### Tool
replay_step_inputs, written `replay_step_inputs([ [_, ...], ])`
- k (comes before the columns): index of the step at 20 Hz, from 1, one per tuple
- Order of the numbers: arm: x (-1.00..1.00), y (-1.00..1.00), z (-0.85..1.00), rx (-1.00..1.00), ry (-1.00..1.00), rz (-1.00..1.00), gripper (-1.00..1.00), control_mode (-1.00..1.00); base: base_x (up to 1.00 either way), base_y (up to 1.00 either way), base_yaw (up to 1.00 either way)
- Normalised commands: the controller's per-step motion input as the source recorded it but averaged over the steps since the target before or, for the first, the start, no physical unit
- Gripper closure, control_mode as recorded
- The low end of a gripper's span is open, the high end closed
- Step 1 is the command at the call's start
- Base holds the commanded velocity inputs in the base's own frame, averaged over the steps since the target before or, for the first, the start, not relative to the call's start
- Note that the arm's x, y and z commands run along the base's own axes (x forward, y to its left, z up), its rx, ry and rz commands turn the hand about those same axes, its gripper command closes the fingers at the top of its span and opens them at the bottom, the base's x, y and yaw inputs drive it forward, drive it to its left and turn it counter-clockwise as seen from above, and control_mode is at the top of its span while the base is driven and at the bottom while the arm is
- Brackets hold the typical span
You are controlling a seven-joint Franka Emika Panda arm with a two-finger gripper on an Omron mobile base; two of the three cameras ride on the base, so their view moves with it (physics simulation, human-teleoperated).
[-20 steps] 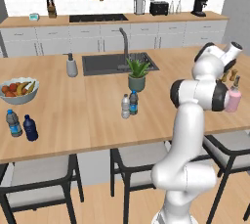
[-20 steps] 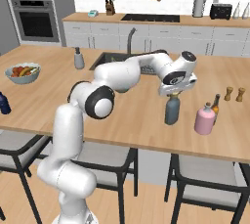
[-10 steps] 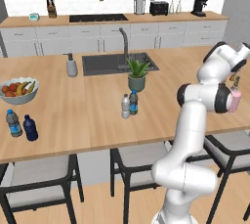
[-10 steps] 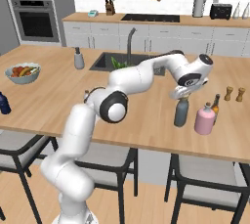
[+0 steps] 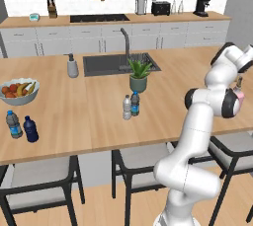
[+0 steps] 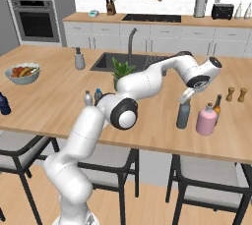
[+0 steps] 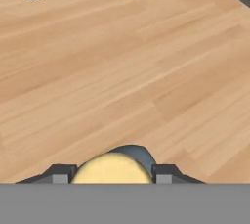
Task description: Move the plastic bottles in the middle to the plastics group, and the glass bottles in the middle to the glass group.
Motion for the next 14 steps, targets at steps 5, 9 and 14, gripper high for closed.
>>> replay_step_inputs([
  [5,0.00,0.00,-0.19,-0.10,0.00,0.02,1.00,-1.00,0.00,0.00,0.00],
  [9,-0.02,0.01,0.00,-0.11,-0.01,0.00,1.00,-1.00,0.00,0.00,0.00],
  [14,0.00,-0.02,-0.01,-0.05,-0.09,-0.03,1.00,-1.00,0.00,0.00,0.00],
])
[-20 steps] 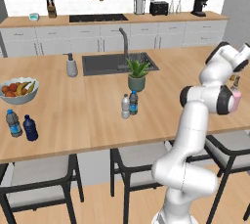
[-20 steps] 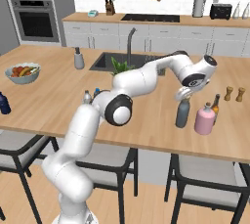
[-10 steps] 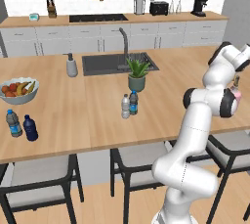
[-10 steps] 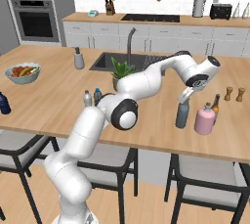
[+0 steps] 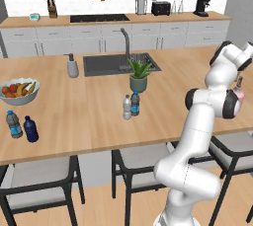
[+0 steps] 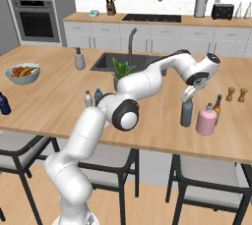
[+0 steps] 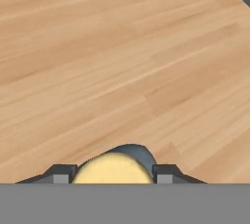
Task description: Move the plastic bottles in the middle to the plastics group, and the glass bottles in the middle to the glass group.
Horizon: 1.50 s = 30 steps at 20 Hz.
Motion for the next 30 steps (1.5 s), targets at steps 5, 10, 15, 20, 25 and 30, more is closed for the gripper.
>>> replay_step_inputs([
  [5,-0.04,-0.26,-0.01,-0.01,-0.12,-0.09,1.00,-1.00,0.00,0.00,0.00],
  [10,0.00,0.00,0.01,-0.09,0.02,-0.05,1.00,-1.00,0.00,0.00,0.00],
  [15,0.00,0.03,0.00,-0.02,0.13,0.00,1.00,-1.00,0.00,0.00,0.00],
  [20,0.00,0.00,-0.15,0.00,0.04,0.00,1.00,-1.00,0.00,0.00,0.00],
  [25,0.02,0.00,-0.01,0.03,0.02,0.00,1.00,-1.00,0.00,0.00,0.00],
  [30,0.02,0.00,0.03,0.04,0.18,-0.01,1.00,-1.00,0.00,0.00,0.00],
])
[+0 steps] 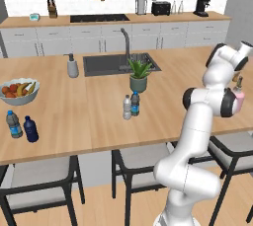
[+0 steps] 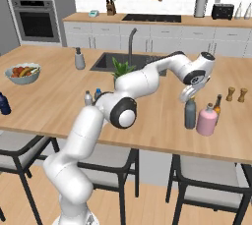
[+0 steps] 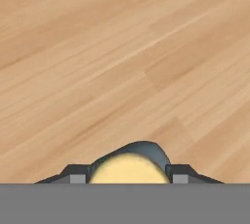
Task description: Move the plastic bottles in the middle to the plastics group, and the glass bottles in the middle to the glass group.
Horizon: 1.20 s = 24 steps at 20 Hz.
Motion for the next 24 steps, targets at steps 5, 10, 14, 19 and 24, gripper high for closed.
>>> replay_step_inputs([
  [5,0.02,0.06,0.03,0.04,0.17,-0.03,1.00,-1.00,0.00,0.00,0.00],
  [10,0.00,-0.05,-0.14,0.19,0.03,-0.03,1.00,-1.00,0.00,0.00,0.00],
  [14,0.00,-0.06,-0.42,0.16,-0.01,-0.02,1.00,-1.00,0.00,0.00,0.00],
  [19,0.00,0.00,-0.03,0.01,0.00,-0.01,-1.00,-1.00,0.00,0.00,0.00],
  [24,-0.01,0.00,0.07,0.00,0.00,0.00,-1.00,-1.00,0.00,0.00,0.00],
])
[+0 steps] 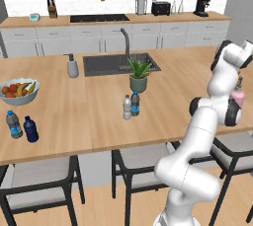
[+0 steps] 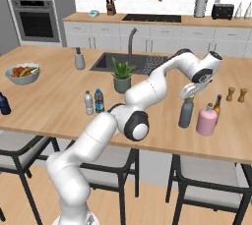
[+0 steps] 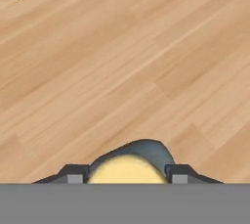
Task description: Move the plastic bottles in the middle to the plastics group, and the glass bottles in the middle to the glass group.
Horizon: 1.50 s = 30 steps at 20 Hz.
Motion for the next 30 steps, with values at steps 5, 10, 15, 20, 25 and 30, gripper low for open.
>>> replay_step_inputs([
  [5,-0.23,0.00,0.05,0.00,-0.07,0.00,-1.00,-1.00,0.00,0.00,0.00],
  [10,-0.39,0.13,0.26,-0.04,-0.07,0.00,-1.00,-1.00,0.00,0.00,0.00],
  [15,-0.95,0.66,0.04,-0.10,-0.27,0.03,-1.00,-1.00,0.00,0.00,0.00],
  [20,-0.98,1.00,0.01,-0.17,-0.37,0.17,-1.00,-1.00,0.00,0.00,0.00],
  [25,-0.71,1.00,0.00,-0.26,-0.50,0.22,-1.00,-1.00,0.00,0.00,0.00],
  [30,-0.28,1.00,-0.04,-0.39,-0.74,0.28,-1.00,-1.00,0.00,0.00,0.00],
])
